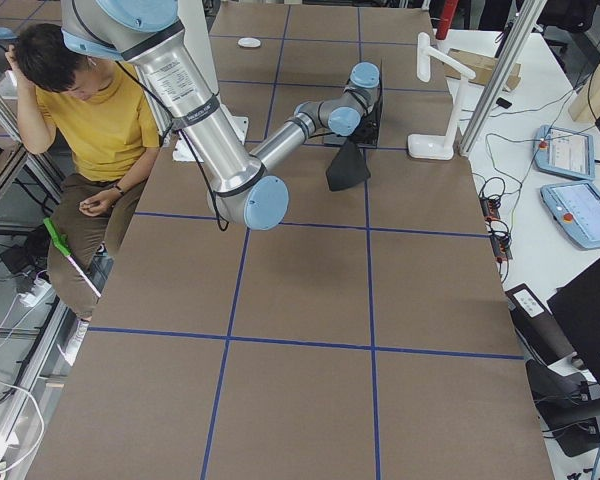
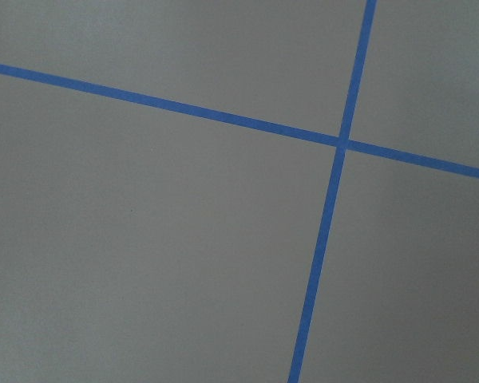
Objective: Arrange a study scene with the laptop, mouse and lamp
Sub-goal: 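Lower the mouse pad flat onto the table with the right gripper, then press and adjust the mouse pad flat with the right gripper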
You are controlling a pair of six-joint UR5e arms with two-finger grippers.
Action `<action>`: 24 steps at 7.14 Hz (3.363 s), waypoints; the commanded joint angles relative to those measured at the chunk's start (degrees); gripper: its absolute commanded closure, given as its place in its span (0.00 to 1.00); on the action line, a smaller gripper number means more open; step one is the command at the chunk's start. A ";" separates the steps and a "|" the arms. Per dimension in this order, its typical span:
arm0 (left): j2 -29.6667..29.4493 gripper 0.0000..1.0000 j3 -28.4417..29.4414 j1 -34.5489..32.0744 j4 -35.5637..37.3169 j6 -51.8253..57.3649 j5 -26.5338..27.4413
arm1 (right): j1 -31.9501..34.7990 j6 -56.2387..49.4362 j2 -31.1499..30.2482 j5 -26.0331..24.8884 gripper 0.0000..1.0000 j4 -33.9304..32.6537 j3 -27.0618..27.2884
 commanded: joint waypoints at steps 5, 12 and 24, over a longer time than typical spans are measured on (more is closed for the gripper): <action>-0.03 0.00 -0.46 0.01 0.00 -0.08 0.00 | 2.95 -2.25 -2.99 -3.39 1.00 -0.46 -4.76; -0.03 0.00 0.06 0.01 0.00 0.01 0.00 | -3.28 -1.99 1.23 -8.92 1.00 -0.11 -6.36; -0.03 0.00 0.42 0.01 0.00 0.01 0.00 | -4.60 18.05 6.07 -15.34 0.61 0.33 -11.19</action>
